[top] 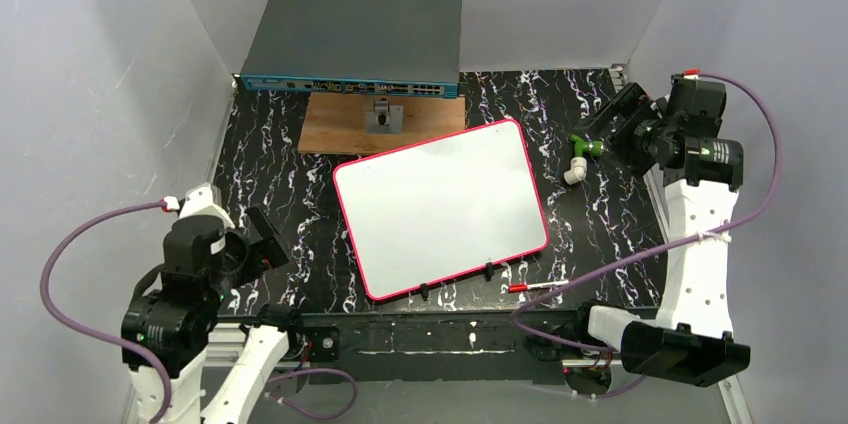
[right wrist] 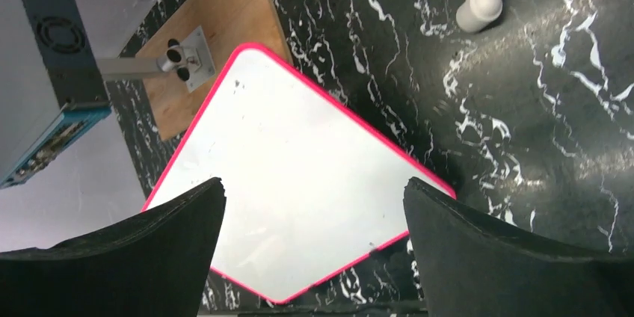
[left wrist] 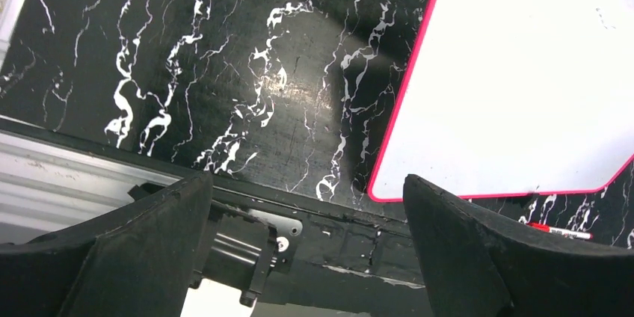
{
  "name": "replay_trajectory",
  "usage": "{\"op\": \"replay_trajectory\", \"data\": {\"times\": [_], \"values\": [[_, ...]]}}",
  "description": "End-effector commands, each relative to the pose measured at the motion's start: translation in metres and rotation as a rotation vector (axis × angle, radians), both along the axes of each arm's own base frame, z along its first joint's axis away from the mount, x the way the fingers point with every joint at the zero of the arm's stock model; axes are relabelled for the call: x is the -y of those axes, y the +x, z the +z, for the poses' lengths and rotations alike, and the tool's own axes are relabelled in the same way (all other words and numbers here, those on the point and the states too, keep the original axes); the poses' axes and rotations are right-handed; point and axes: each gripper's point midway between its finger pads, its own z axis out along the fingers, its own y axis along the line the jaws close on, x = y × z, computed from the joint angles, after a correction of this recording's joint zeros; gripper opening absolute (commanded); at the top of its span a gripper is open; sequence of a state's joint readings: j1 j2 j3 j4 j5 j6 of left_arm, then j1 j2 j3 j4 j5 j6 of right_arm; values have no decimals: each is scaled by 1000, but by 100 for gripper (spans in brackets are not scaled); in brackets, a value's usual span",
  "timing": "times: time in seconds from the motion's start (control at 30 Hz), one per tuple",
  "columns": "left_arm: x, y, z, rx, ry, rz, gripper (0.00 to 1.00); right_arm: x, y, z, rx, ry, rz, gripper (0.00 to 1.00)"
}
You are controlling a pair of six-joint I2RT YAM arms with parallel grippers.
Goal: Write a sentence on the whiteboard
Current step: Open the whiteboard marker at the center of the board.
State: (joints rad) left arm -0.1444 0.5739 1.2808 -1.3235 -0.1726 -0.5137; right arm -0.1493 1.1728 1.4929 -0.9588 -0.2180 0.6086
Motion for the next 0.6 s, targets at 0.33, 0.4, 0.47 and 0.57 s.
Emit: {"op": "replay_trajectory", "data": {"times": [0.33,0.4,0.47,0.57], "values": [[5,-37,39,145,91,-270,99,-18,-77,-30,-215,136,-65,98],[7,-39,42,151,87,-289,99,-2,-91,-41,-256,85,-183,98],[10,-39,43,151,79,-301,99,10,-106,-53,-309,60,-294,96],[18,-40,45,152,48,-333,99,18,-124,-82,-401,45,-387,92]]}}
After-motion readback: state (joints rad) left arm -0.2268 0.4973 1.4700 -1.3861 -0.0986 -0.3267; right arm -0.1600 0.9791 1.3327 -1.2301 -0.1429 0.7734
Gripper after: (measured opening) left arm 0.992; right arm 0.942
